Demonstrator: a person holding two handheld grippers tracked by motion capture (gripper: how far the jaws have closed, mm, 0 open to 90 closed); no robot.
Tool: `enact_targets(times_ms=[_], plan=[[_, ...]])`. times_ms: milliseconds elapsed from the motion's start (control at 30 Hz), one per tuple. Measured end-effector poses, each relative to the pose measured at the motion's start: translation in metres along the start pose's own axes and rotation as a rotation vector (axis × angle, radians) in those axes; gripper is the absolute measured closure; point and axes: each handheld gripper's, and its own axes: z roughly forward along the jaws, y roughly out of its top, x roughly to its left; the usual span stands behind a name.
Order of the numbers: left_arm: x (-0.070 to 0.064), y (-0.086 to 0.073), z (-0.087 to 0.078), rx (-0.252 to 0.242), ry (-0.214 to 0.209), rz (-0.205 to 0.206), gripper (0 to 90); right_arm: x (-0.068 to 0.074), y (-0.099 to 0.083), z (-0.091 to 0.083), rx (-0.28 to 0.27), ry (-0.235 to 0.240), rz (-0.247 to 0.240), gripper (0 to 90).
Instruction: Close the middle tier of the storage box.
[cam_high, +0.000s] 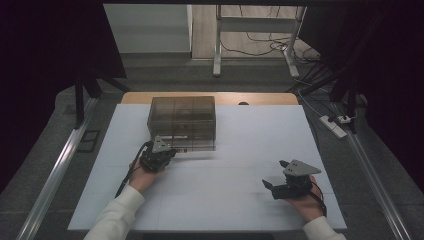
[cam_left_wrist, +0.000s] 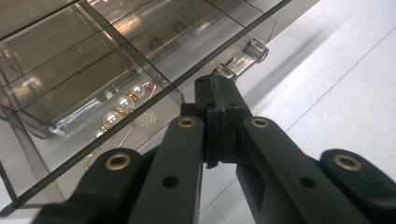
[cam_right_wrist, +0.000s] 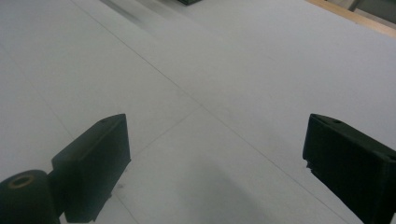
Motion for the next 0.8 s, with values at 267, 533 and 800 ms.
enact_targets(times_ms=[267, 533, 800], plan=[[0.0028, 0.0017, 0.0018, -0.005, 0.008, -0.010, 89.0, -0.0002, 0.0001, -0.0001, -0.001, -0.001, 0.001, 7.3], [0.0059, 0.0037, 0.0042, -0.011, 0.016, -0.020, 88.9, -0.0001, 0.0002, -0.0003, -0.002, -0.001, 0.003, 7.3], [0.0102, 0.0046, 0.0087, -0.012, 0.018, -0.038, 89.0, 0.0000, 0.0002, 0.0001, -0.002, -0.001, 0.001, 7.3]])
